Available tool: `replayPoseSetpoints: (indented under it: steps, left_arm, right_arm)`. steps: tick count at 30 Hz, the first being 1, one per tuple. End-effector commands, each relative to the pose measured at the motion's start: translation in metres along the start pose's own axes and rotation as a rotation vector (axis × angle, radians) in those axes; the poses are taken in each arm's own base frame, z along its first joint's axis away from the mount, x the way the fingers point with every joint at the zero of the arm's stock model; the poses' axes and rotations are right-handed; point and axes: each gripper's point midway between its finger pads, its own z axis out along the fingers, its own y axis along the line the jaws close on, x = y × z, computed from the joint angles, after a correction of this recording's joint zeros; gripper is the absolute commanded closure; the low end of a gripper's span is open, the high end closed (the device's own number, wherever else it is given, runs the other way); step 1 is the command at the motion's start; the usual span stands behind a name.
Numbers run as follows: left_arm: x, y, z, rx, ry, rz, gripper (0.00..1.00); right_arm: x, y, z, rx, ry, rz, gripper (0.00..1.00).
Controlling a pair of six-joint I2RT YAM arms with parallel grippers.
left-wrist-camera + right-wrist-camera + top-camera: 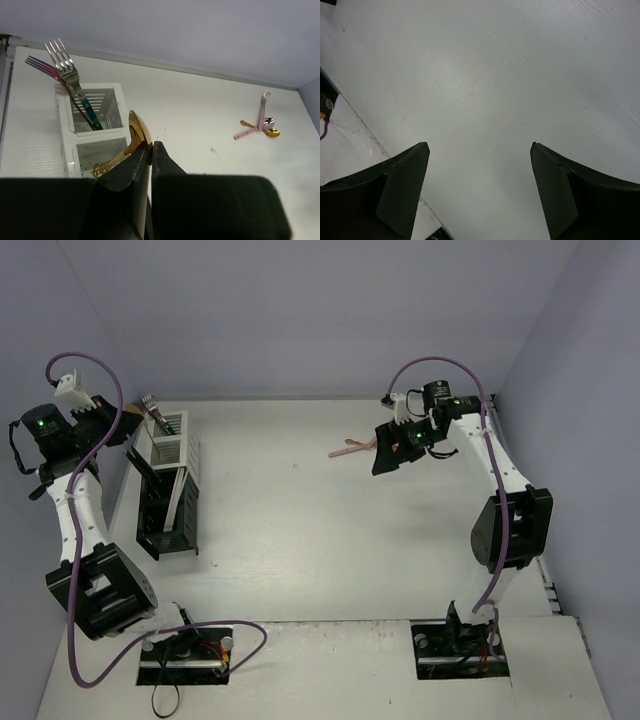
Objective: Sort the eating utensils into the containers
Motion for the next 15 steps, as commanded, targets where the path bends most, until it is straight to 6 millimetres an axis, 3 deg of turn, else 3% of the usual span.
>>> replayPoseSetpoints:
  steps: [1, 3, 7, 12, 15]
  left_arm:
    - [-0.025, -0.015, -0.007, 0.049, -0.059, 0.083, 0.95]
    - [-0.026, -0.013, -0.002, 0.058, -0.052, 0.062, 0.75]
    - [-0.042, -0.017, 0.000, 0.073, -0.096, 0.081, 0.48]
    - [-0.075, -0.041, -0.007, 0.106, -0.151, 0.171, 0.40]
    - [-0.089, -0.061, -0.013, 0.087, -0.147, 0.317, 0.39]
  right_arm:
    - [0.000, 0.000, -0.003, 0.001, -0.005, -0.002, 0.20]
    - [0.001, -0.003, -0.003, 0.014, 0.001, 0.001, 0.20]
    - [0.001, -0.013, -0.002, 0.058, 0.013, 0.001, 0.23]
    - [-0.009, -0.038, -0.004, 0.163, 0.019, 0.007, 0.30]
    - [-0.018, -0.065, -0.006, 0.286, 0.029, 0.009, 0.36]
